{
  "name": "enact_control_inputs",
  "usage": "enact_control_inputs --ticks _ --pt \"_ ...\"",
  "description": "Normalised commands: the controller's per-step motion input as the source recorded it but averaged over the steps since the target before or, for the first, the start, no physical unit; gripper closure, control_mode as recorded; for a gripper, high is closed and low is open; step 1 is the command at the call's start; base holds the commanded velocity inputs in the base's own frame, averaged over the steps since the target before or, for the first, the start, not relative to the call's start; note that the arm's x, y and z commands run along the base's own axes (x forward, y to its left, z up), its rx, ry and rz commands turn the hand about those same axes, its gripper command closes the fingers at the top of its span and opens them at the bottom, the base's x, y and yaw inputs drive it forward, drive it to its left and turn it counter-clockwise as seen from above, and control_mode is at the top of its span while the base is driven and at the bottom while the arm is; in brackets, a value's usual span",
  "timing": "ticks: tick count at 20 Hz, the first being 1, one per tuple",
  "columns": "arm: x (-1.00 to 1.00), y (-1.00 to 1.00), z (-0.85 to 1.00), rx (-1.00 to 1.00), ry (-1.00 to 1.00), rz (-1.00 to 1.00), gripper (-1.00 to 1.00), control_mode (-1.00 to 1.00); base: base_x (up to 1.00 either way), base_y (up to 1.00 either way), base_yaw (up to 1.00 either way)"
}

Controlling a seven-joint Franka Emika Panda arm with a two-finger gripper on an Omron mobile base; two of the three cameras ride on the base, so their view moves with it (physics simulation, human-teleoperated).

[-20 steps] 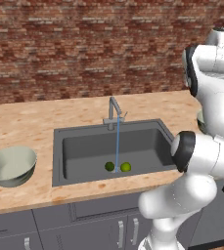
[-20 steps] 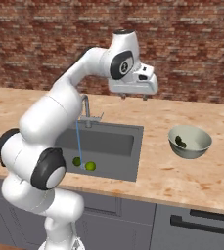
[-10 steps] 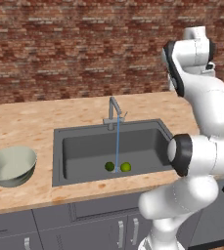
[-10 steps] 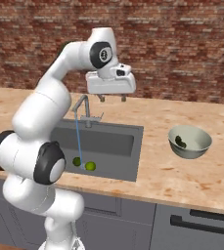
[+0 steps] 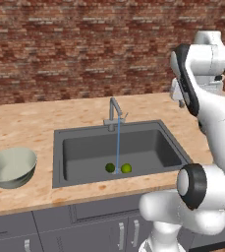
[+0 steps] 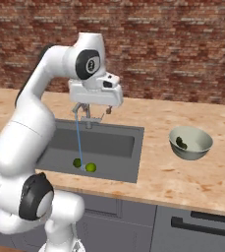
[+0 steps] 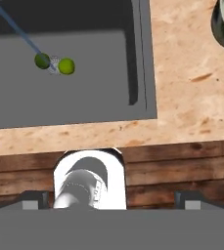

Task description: Pick the limes from the sink and place them in one bowl. Place the squash in the other bowl. Then turn off the sink faucet.

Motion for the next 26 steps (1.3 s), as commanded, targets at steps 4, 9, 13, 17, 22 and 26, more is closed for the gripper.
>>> enact_control_inputs --ticks 4,9,13,17,22,26 --pt "-0.54 0.28 -0.18 0.08 -0.03 0.0 -1.0 -1.0 0.0 0.0 0.0" --pt "-0.07 0.3 -0.37 0.04 0.0 0.0 -1.0 -1.0 0.0 0.0 0.0" --pt "0.14 0.22 -0.51 0.05 0.03 0.0 -1.0 -1.0 0.0 0.0 0.0" --pt "0.27 0.1 -0.54 0.07 0.08 0.0 -1.0 -1.0 0.0 0.0 0.0" --pt "0.24 0.06 -0.55 0.05 0.09 0.0 -1.0 -1.0 0.0 0.0 0.0" --pt "0.34 0.15 -0.36 0.02 0.07 0.0 -1.0 -1.0 0.0 0.0 0.0"
